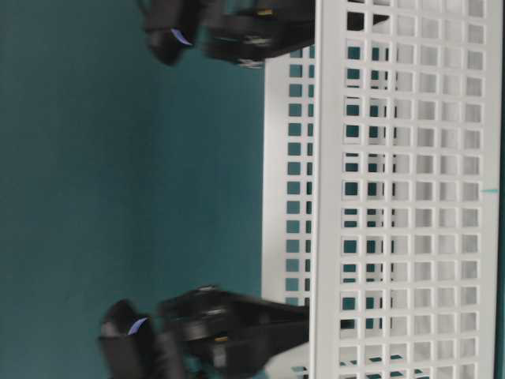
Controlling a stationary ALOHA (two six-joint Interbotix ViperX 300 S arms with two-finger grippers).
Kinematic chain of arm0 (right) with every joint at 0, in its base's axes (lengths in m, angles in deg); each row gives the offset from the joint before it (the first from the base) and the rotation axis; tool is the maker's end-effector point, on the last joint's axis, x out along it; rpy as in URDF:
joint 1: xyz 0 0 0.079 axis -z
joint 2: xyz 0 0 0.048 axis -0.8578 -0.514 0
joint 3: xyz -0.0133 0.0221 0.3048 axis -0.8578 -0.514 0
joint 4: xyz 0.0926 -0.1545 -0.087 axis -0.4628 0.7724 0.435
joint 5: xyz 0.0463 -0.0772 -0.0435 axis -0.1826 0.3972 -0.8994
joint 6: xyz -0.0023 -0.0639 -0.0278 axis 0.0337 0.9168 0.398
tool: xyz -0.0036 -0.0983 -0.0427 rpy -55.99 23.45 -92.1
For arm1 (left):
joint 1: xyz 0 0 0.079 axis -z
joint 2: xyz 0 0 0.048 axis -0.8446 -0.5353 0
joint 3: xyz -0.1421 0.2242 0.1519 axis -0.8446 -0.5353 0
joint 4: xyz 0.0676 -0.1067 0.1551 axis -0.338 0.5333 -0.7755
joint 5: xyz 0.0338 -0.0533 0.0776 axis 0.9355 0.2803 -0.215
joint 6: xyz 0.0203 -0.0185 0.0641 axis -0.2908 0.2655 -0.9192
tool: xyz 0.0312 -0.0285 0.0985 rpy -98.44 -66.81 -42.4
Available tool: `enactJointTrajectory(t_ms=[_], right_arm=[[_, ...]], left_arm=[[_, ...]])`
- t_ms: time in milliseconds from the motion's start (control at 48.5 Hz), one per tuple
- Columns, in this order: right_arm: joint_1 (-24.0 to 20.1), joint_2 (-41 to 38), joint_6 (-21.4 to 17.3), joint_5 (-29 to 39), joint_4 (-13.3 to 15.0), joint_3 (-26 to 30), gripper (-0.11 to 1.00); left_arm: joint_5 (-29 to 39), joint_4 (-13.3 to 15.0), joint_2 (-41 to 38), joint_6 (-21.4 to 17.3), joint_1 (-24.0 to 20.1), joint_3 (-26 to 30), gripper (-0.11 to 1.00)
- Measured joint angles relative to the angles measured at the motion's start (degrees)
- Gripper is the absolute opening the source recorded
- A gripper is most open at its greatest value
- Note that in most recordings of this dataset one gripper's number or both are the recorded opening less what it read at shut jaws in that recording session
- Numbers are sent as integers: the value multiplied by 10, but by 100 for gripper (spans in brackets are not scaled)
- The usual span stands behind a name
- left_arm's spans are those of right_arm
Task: Lift the white basket with both hands.
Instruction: 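Open both grippers and withdraw them outward from the basket rims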
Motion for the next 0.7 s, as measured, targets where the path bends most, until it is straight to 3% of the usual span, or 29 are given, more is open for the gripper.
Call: enactJointTrajectory(t_ms=[227, 701], right_arm=[[22, 68, -4, 36, 0, 24, 97], [26, 150, 11, 37, 2, 74, 97]], left_arm=[[2, 1, 64, -1, -4, -4, 95], [12, 0, 213, -32, -8, -7, 95]])
